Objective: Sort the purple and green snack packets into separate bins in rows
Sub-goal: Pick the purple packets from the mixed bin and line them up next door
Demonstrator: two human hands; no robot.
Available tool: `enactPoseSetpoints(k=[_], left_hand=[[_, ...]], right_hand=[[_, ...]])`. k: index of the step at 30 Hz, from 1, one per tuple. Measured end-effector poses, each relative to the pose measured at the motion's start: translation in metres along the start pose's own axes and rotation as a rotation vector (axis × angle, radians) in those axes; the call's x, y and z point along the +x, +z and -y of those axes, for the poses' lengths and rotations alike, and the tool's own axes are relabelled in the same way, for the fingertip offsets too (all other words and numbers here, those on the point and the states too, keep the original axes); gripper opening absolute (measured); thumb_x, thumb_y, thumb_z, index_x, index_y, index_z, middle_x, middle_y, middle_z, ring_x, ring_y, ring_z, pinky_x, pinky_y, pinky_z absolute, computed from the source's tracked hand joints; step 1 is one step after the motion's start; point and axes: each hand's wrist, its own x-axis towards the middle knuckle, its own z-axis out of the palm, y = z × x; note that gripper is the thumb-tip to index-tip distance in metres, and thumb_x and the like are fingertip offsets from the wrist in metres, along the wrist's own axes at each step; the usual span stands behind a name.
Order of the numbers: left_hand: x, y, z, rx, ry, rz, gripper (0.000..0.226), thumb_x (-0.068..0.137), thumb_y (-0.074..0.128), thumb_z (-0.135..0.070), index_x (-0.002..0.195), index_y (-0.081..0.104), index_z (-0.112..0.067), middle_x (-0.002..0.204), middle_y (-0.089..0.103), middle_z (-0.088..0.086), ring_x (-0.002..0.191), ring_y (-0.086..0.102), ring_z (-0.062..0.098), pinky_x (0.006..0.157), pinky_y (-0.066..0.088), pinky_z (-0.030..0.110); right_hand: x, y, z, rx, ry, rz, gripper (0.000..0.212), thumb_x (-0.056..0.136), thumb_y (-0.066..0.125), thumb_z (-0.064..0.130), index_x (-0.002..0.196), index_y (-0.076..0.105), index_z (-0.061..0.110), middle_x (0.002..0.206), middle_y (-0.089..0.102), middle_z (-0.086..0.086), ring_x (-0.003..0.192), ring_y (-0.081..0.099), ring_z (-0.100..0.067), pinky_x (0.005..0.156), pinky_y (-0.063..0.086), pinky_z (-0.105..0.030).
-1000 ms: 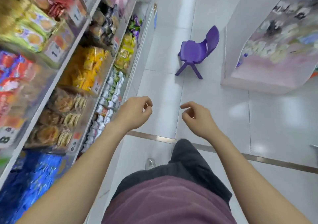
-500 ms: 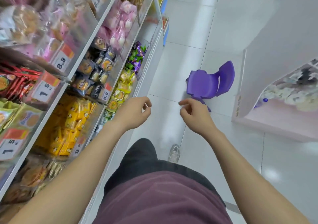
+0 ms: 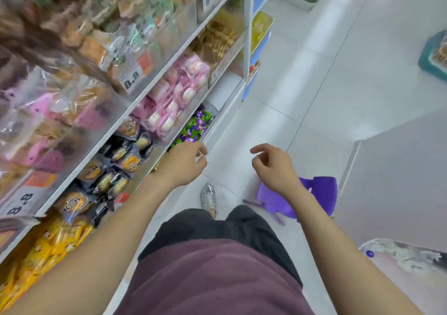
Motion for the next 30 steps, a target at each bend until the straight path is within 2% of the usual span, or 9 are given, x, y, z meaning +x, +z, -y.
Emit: enactPoseSetpoints(k=[4,8,11,15,19,23,27,30], left_hand=[[0.079,-0.024,-0.018,-0.058,-0.06,-0.031,0.024,0.091,0.052,-0.039,0.107,0.068,-0.03,0.108,0.067,-0.007,0.1,0.061,0.016,0.081,0.045,0.032],[0.148,-0.045,-0.034,-0.088,-0.112,-0.095,0.023,0.095,0.056,-0.03,0.112,0.071,-0.024,0.111,0.069,-0.004,0.098,0.063,0.019,0.084,0.051,0.034],[0.199,-0.052,-0.033,-0.134,-0.188,-0.107,0.022,0.098,0.056,-0.032,0.114,0.069,-0.026,0.112,0.069,-0.005,0.1,0.064,0.019,0.086,0.055,0.039],[0.235,-0.052,-0.038,-0.229,-0.393,-0.201,0.017,0.1,0.058,-0.029,0.113,0.068,-0.025,0.111,0.069,-0.005,0.098,0.066,0.02,0.084,0.055,0.039],[0.249,-0.038,-0.052,-0.269,-0.556,-0.271,0.017,0.102,0.06,-0.024,0.115,0.071,-0.02,0.104,0.065,-0.005,0.091,0.059,0.017,0.075,0.041,0.031],[0.247,0.002,-0.039,-0.359,-0.703,-0.258,0.018,0.1,0.062,-0.024,0.115,0.072,-0.022,0.113,0.069,0.0,0.097,0.065,0.019,0.088,0.054,0.038],[0.256,0.061,-0.002,-0.449,-0.749,-0.334,0.017,0.1,0.062,-0.023,0.113,0.071,-0.027,0.113,0.069,-0.007,0.097,0.066,0.014,0.088,0.055,0.036],[0.273,0.12,0.04,-0.392,-0.757,-0.39,0.025,0.099,0.057,-0.032,0.118,0.07,-0.023,0.115,0.069,-0.005,0.104,0.066,0.017,0.088,0.053,0.034]], right_hand=[[0.09,-0.04,0.023,-0.021,-0.036,0.044,0.029,0.09,0.052,0.013,0.11,0.07,0.025,0.062,0.06,0.011,0.059,0.056,-0.004,0.059,0.042,-0.014],[0.186,-0.067,0.036,-0.092,-0.127,0.131,0.028,0.09,0.052,0.012,0.11,0.069,0.022,0.063,0.063,0.01,0.059,0.058,-0.005,0.061,0.046,-0.015],[0.274,-0.075,0.04,-0.201,-0.237,0.26,0.029,0.091,0.051,0.013,0.113,0.068,0.021,0.065,0.067,0.001,0.064,0.061,-0.014,0.069,0.054,-0.031],[0.374,-0.083,0.05,-0.368,-0.389,0.492,0.03,0.092,0.052,0.015,0.116,0.067,0.021,0.069,0.07,0.0,0.064,0.064,-0.015,0.069,0.057,-0.035],[0.433,-0.079,0.056,-0.465,-0.555,0.681,0.028,0.095,0.055,0.016,0.12,0.067,0.018,0.081,0.071,0.002,0.071,0.065,-0.016,0.072,0.058,-0.035],[0.46,-0.04,0.04,-0.459,-0.704,0.765,0.027,0.095,0.057,0.016,0.12,0.068,0.018,0.085,0.071,0.004,0.082,0.066,-0.019,0.078,0.057,-0.037],[0.478,0.038,0.008,-0.486,-0.929,0.798,0.027,0.098,0.056,0.016,0.121,0.07,0.015,0.102,0.075,-0.004,0.091,0.068,-0.024,0.08,0.055,-0.037],[0.493,0.113,-0.034,-0.585,-1.106,0.772,0.027,0.094,0.05,0.021,0.112,0.07,0.017,0.096,0.072,-0.007,0.088,0.066,-0.032,0.077,0.056,-0.041]])
